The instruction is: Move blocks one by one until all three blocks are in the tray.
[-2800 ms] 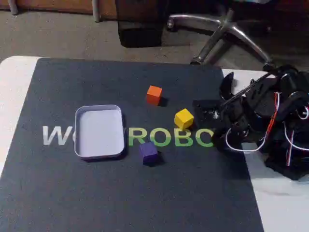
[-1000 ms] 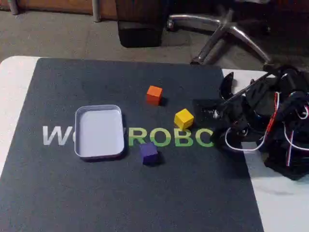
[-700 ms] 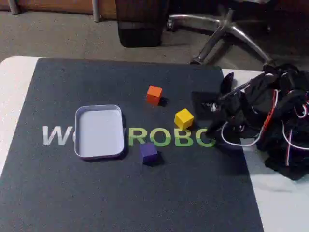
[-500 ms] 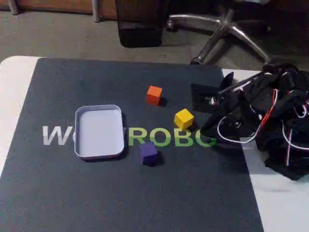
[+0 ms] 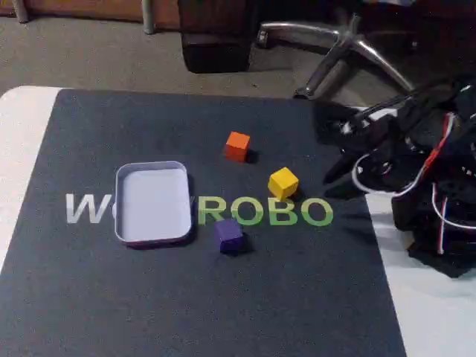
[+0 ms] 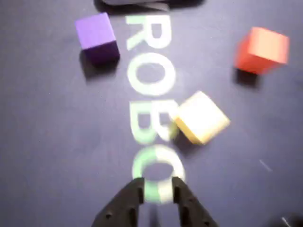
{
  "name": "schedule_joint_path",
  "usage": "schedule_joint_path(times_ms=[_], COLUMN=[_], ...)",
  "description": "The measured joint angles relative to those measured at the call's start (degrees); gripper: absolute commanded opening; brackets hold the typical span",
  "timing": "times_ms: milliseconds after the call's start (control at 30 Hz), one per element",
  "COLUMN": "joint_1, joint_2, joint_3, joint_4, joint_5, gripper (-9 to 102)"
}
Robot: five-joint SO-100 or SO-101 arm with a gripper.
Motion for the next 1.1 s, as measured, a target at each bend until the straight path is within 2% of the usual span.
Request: schedule_joint_path(times_ms=[167,433,600,933,1100], joint_1=[-0.7,-6.3,-6.5,-0.7,2.4], joint_2=[-6.2,-30.4,-43.2,-52.8,-54.1], joint_3=[-9.7,-29.4,-38.3,-40.0,-37.3], joint_4=[5.8,6.5,6.5,5.3,2.1], joint_5=[0.7,9.3,14.6,19.4,20.1], gripper=[5,6,6,11,15])
